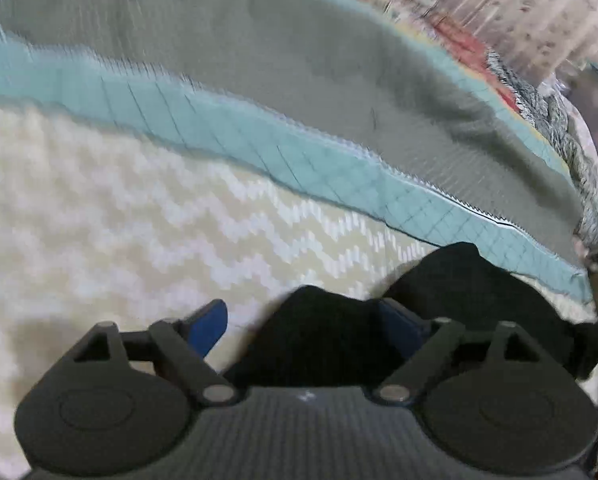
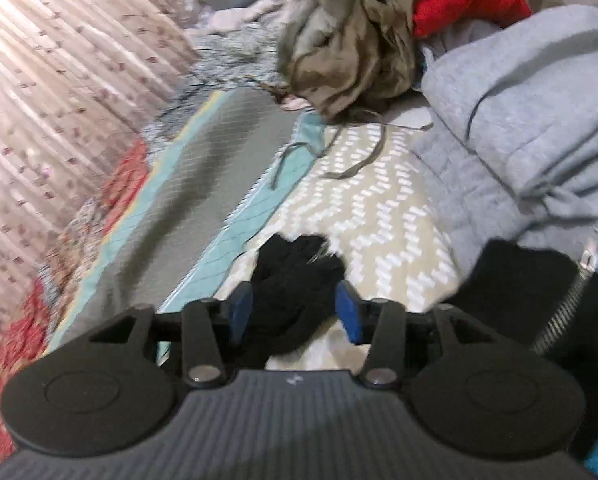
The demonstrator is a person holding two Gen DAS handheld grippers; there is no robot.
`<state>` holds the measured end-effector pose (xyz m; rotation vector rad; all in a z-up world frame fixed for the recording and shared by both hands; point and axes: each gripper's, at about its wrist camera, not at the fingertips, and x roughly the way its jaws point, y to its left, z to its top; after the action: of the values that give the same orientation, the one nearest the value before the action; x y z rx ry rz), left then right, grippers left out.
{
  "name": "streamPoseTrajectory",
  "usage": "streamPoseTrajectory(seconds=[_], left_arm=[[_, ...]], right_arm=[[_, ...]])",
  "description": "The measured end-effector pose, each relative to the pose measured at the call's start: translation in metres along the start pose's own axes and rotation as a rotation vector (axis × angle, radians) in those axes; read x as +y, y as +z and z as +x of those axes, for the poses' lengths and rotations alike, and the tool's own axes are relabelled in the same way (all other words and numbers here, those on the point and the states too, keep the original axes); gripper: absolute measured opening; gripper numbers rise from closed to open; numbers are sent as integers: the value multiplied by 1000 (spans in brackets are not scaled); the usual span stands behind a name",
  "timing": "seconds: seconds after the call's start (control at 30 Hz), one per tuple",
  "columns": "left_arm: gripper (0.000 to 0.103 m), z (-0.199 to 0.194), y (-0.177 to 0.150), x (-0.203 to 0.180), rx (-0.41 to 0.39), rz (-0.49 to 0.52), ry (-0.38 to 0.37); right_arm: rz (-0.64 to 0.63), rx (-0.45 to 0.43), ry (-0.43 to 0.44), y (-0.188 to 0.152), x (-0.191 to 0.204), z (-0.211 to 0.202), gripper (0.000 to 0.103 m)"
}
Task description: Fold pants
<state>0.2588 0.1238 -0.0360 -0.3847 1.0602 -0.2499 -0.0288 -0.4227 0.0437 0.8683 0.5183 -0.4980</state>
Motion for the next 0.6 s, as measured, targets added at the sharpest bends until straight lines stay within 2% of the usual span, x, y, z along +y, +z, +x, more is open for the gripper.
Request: streamPoseTrajectory(seconds=[0.07, 0.1, 0.13, 0.2, 0.23, 0.27, 0.3, 0.33, 0.37, 0.47, 0.5, 0.57, 0.6], left_arm=[[77, 13, -9, -9, 46, -2, -68], [72, 16, -15, -17, 62, 35, -93], [59, 19, -22, -28, 78, 83, -103], [52, 16, -41, -52, 73, 206, -83], [45, 10, -49, -63, 52, 266, -68], [34, 1, -54, -71, 27, 310, -57], [31, -11, -57, -76, -1, 333, -50], [25, -28, -55, -77, -41, 340, -44], [22, -46, -49, -75, -82, 327, -40], [22, -118, -40, -52, -279, 226, -32], [22, -137, -42, -43, -323, 208, -30], [22, -170, -59, -24, -378, 186, -22], [22, -179, -69, -18, -378, 184, -18]], right_arm=[[-5, -6, -64, 0, -3, 17, 57], [-10, -3, -99, 1, -5, 29, 57], [-9, 12, -121, 2, -6, 42, 57], [1, 67, -125, -5, -11, 63, 58], [-32, 59, -127, -10, -4, 67, 55], [-94, 64, -131, -14, 8, 69, 43], [-147, 104, -121, -18, 21, 72, 32], [-163, 115, -92, -20, 29, 70, 30], [-178, 88, -69, -18, 37, 62, 30], [-222, -113, -17, 3, 50, 12, 29], [-223, -177, -19, 12, 47, -7, 30], [-220, -268, -48, 23, 34, -38, 30], [-214, -304, -71, 27, 23, -52, 30]])
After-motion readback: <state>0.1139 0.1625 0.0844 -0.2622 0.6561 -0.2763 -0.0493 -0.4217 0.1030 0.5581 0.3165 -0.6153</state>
